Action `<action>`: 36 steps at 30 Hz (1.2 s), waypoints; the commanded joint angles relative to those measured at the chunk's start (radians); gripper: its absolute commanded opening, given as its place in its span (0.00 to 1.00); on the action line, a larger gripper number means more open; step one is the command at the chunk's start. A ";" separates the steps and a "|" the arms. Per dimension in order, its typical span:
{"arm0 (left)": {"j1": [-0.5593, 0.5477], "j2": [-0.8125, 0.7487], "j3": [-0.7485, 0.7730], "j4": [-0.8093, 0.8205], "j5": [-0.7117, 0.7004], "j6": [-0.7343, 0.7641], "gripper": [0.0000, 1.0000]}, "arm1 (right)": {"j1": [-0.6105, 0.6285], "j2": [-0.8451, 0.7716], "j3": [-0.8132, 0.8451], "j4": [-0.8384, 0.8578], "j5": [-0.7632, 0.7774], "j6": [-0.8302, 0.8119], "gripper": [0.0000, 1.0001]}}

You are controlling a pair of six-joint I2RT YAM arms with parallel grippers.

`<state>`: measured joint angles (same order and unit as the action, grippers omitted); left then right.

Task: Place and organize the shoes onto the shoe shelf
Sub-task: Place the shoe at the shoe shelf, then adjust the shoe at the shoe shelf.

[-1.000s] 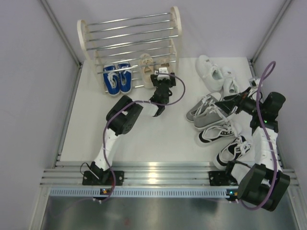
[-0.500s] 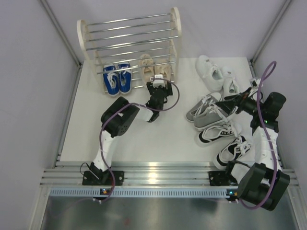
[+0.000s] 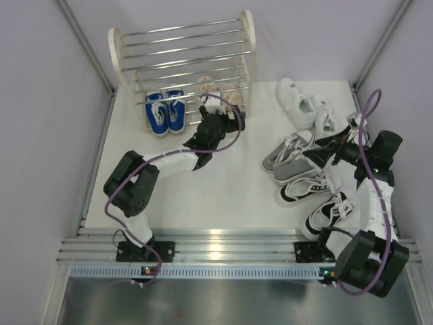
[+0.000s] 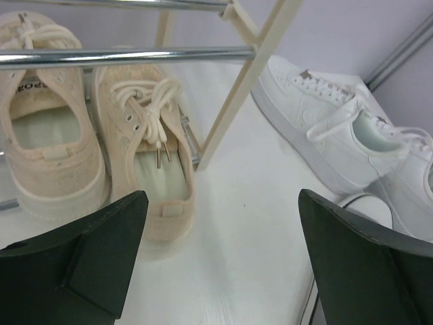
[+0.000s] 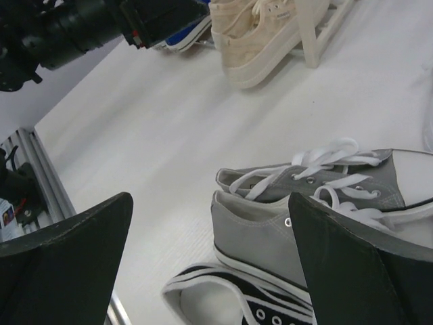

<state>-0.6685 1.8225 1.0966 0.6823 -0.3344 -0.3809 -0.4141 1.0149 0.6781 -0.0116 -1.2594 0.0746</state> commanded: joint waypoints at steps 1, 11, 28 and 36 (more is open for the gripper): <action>0.010 -0.138 -0.014 -0.229 0.093 -0.059 0.98 | 0.037 0.017 0.139 -0.238 -0.067 -0.448 0.99; 0.070 -0.619 -0.127 -0.845 0.175 -0.073 0.98 | 0.653 0.299 0.618 -0.892 0.434 -1.376 0.98; 0.073 -1.368 -0.434 -1.142 -0.069 0.106 0.98 | 1.072 0.993 1.261 -0.800 0.936 -1.366 0.88; 0.073 -1.393 -0.438 -1.141 -0.072 0.120 0.98 | 1.075 1.074 1.281 -0.722 1.043 -1.279 0.86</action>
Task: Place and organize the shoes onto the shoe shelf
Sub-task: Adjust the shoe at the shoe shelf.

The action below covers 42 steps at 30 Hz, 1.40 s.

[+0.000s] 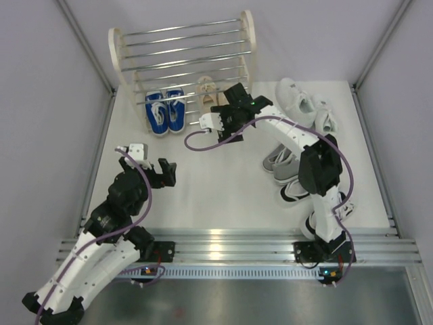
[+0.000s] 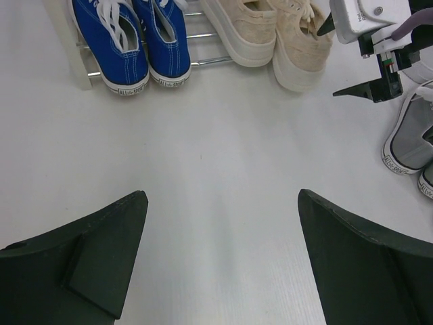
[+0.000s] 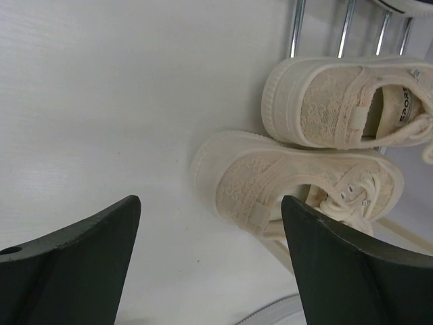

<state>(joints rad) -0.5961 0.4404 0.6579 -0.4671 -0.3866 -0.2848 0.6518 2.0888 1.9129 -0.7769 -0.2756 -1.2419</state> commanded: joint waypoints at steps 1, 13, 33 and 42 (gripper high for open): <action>0.001 -0.011 0.000 0.007 -0.020 0.024 0.98 | 0.008 -0.001 0.035 0.065 0.070 0.042 0.85; -0.001 -0.032 -0.004 0.007 -0.041 0.019 0.98 | -0.011 0.059 0.011 0.082 0.030 0.078 0.77; 0.001 -0.043 -0.007 0.008 -0.060 0.016 0.98 | -0.035 0.126 0.040 0.110 0.022 0.032 0.07; -0.001 -0.048 -0.009 0.007 -0.058 0.016 0.98 | -0.043 0.054 0.026 0.111 0.050 -0.019 0.01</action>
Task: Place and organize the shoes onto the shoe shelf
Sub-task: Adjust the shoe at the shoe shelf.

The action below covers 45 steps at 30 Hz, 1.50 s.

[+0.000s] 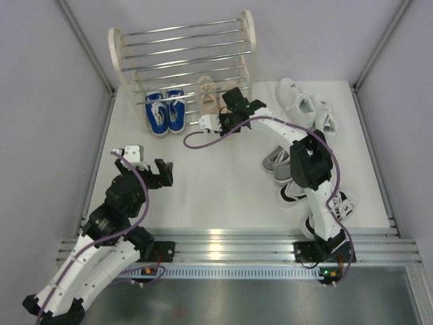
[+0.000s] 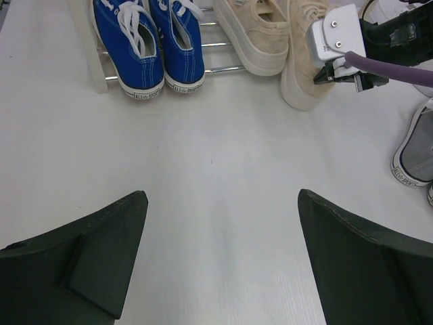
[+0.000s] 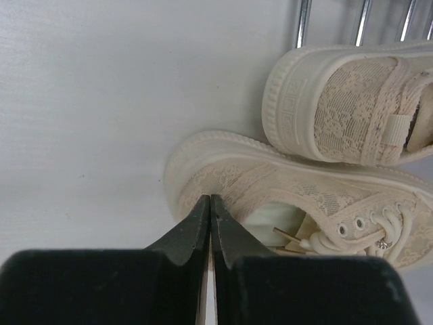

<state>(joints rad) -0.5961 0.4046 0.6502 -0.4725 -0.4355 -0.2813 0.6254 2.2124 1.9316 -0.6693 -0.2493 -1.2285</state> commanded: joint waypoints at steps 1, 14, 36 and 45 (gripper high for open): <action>-0.001 -0.013 0.000 0.014 -0.011 0.013 0.98 | -0.016 -0.071 0.015 -0.010 0.025 -0.035 0.04; -0.001 -0.026 -0.001 0.014 -0.011 0.013 0.98 | -0.024 -0.071 0.029 -0.066 0.036 0.063 0.64; 0.001 -0.020 -0.004 0.017 -0.003 0.013 0.98 | 0.017 -0.111 -0.252 0.278 0.239 0.132 0.90; -0.001 -0.020 -0.004 0.015 -0.003 0.011 0.98 | 0.034 -0.160 -0.359 0.399 0.268 0.078 0.27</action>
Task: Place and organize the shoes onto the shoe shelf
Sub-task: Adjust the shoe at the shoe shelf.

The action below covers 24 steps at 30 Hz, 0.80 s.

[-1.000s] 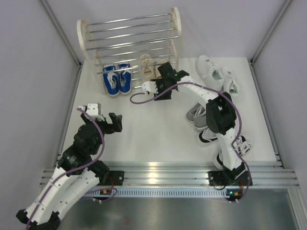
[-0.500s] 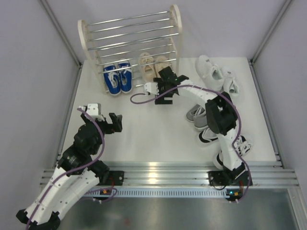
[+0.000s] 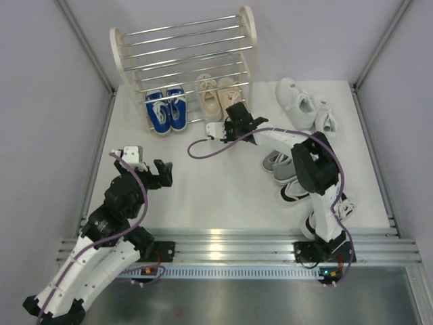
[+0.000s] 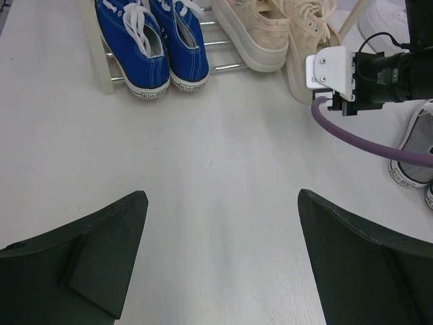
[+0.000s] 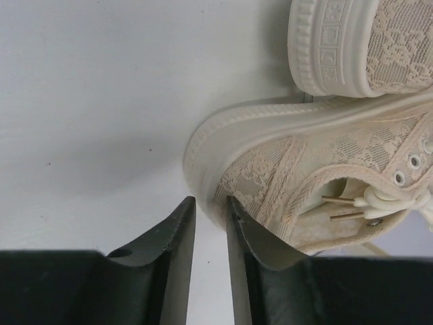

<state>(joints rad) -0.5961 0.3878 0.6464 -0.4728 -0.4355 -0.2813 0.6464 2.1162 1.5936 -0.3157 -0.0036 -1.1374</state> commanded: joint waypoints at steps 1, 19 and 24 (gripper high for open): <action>-0.001 -0.004 -0.001 0.014 -0.003 0.011 0.98 | 0.012 -0.067 -0.023 0.046 0.017 -0.016 0.24; 0.001 -0.009 -0.001 0.014 -0.006 0.013 0.98 | -0.031 -0.160 0.075 0.046 -0.001 -0.154 0.00; -0.001 -0.009 -0.002 0.016 -0.012 0.013 0.98 | -0.040 -0.153 0.110 0.060 0.023 -0.199 0.00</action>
<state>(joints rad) -0.5961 0.3878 0.6460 -0.4728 -0.4358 -0.2813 0.6201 2.0113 1.6409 -0.2840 -0.0013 -1.2865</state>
